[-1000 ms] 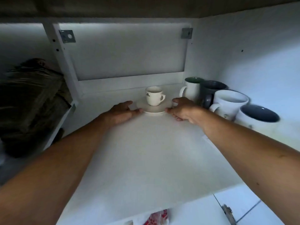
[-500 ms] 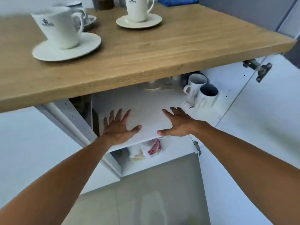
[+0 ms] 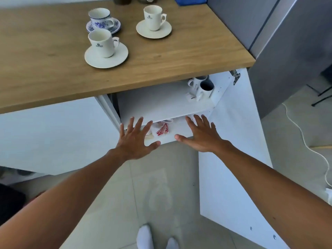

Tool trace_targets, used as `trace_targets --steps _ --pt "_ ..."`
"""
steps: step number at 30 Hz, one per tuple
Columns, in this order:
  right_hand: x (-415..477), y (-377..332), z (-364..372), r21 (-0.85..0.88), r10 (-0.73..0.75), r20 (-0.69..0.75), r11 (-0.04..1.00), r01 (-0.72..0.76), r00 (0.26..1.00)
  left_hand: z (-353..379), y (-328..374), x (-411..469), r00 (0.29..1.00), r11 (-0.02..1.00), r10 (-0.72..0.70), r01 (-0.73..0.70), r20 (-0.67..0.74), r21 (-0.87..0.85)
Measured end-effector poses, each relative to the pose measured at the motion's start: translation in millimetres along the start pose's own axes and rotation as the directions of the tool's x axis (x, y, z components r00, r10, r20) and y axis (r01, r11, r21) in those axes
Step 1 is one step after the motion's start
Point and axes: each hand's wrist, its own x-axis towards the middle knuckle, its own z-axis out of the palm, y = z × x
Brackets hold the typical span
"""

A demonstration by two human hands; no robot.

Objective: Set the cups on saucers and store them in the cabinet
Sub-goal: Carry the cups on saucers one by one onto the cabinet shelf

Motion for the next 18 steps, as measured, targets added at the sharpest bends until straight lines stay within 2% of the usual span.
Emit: trace_targets --steps 5,9,18 --pt "-48.0 -17.8 -54.0 0.009 -0.061 -0.024 0.998 0.061 0.998 -69.7 21.6 -46.4 0.999 0.998 0.015 -0.018 -0.044 -0.053" --pt "-52.4 -40.9 -95.7 0.016 -0.129 -0.068 0.991 0.130 0.989 -123.5 18.2 -58.9 0.995 0.994 -0.007 -0.004 -0.101 -0.107" --pt "34.6 -114.2 -172.7 0.027 -0.209 -0.070 0.977 0.211 0.975 -190.0 -84.5 -14.9 0.961 0.953 -0.183 0.122 -0.207 -0.277"
